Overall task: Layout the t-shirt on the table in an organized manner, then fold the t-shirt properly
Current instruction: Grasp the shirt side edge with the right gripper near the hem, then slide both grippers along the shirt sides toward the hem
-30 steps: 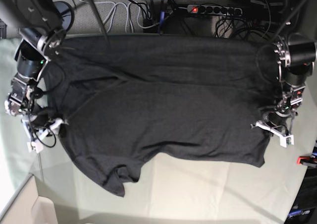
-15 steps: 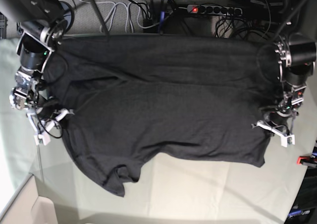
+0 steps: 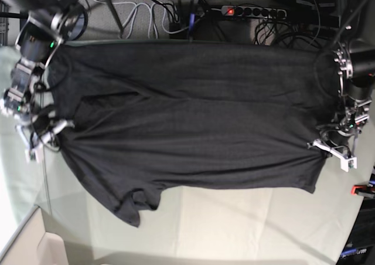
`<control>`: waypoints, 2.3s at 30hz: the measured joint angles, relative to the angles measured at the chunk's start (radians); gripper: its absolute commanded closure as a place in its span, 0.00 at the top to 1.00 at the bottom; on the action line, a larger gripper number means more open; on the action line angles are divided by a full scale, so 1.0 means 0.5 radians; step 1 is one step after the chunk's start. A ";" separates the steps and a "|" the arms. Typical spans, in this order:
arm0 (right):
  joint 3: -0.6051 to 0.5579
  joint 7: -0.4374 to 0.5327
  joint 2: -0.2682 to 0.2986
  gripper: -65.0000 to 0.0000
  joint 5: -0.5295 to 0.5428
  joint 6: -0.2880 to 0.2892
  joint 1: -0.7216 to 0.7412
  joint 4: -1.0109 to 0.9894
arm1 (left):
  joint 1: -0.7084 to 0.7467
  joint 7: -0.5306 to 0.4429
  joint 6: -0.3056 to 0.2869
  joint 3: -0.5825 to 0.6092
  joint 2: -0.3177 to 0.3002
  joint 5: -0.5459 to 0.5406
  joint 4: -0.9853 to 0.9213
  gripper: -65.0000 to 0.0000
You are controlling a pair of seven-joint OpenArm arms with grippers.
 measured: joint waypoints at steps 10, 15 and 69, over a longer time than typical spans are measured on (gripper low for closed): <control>-0.013 0.008 -0.024 0.00 0.114 0.000 -0.271 0.243 | 0.062 -0.025 -0.031 0.000 -0.047 -0.016 0.013 0.00; -0.004 -0.013 -0.072 0.00 0.108 0.000 -0.325 0.358 | 0.120 -0.086 -0.037 -0.001 -0.050 -0.031 0.026 0.00; -0.003 0.001 -0.117 0.44 0.105 -0.001 -0.638 0.764 | 1.051 0.785 0.031 -0.915 0.336 0.026 1.933 0.43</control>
